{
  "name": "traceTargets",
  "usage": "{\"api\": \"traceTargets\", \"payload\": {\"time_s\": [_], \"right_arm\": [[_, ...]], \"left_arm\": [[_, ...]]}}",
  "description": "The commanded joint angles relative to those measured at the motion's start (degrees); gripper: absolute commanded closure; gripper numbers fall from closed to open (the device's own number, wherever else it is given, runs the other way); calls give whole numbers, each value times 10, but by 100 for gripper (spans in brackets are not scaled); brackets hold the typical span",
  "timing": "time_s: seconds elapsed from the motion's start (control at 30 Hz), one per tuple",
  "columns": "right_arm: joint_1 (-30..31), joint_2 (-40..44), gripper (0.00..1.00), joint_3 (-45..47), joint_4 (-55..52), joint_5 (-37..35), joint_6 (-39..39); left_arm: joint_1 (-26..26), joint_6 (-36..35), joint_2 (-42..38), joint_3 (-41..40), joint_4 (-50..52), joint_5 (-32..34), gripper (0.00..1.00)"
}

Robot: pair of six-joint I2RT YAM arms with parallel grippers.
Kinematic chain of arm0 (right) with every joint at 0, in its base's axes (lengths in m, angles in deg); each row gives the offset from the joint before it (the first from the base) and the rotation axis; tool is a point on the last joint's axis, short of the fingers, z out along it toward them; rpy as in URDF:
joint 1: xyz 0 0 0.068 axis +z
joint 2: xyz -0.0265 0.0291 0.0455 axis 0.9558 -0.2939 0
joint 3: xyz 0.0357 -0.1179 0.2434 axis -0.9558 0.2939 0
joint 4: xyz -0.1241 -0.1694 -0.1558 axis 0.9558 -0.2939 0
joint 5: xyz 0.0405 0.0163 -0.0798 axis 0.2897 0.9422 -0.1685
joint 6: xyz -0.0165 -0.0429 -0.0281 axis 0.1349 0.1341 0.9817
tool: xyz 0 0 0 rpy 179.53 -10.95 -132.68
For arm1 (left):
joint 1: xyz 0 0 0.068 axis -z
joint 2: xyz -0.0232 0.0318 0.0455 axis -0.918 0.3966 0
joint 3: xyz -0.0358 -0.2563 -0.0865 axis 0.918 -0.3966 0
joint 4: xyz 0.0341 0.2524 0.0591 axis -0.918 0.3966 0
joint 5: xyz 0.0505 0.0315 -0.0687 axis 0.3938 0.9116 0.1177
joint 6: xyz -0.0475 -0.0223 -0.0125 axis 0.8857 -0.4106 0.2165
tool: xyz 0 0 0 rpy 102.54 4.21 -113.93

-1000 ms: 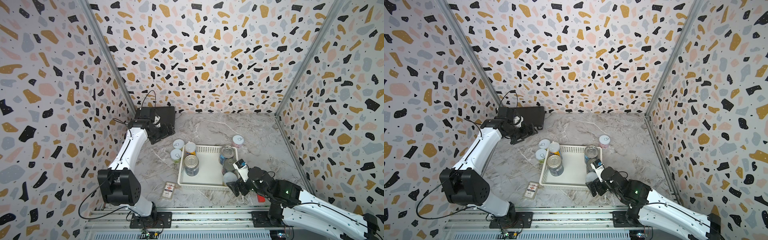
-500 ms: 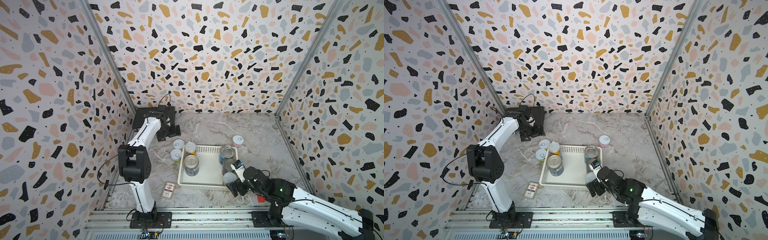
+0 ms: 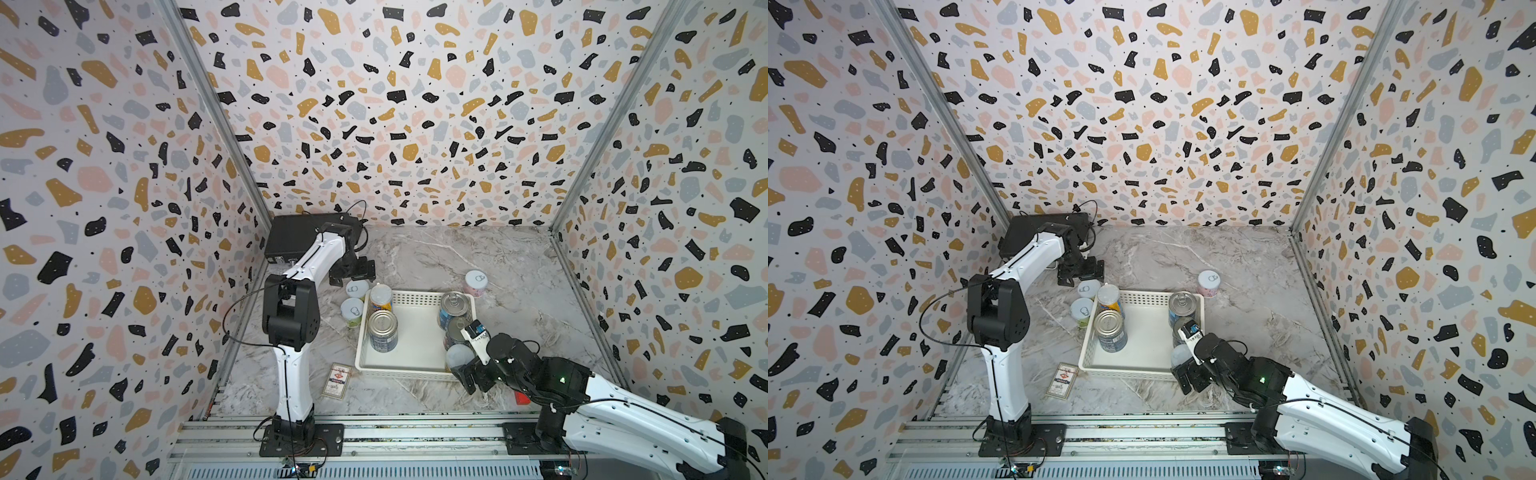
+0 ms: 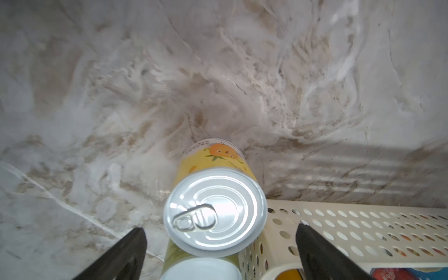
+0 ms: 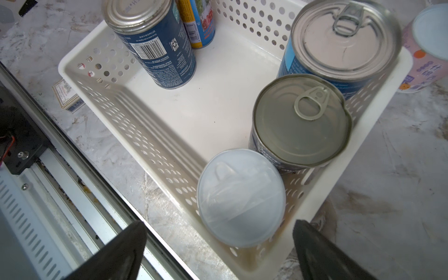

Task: Put the canned food in the basket
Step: Pick up the canned food from the center of the board.

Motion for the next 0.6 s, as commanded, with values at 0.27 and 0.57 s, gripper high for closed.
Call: {"api": "traceTargets", "payload": {"time_s": [0.27, 0.57], "right_arm": [[0, 8, 0, -5, -5, -7, -6], [0, 8, 0, -5, -7, -9, -8]], "left_arm": [[7, -5, 15, 16, 34, 33, 0], [7, -7, 36, 16, 34, 25, 0]]}}
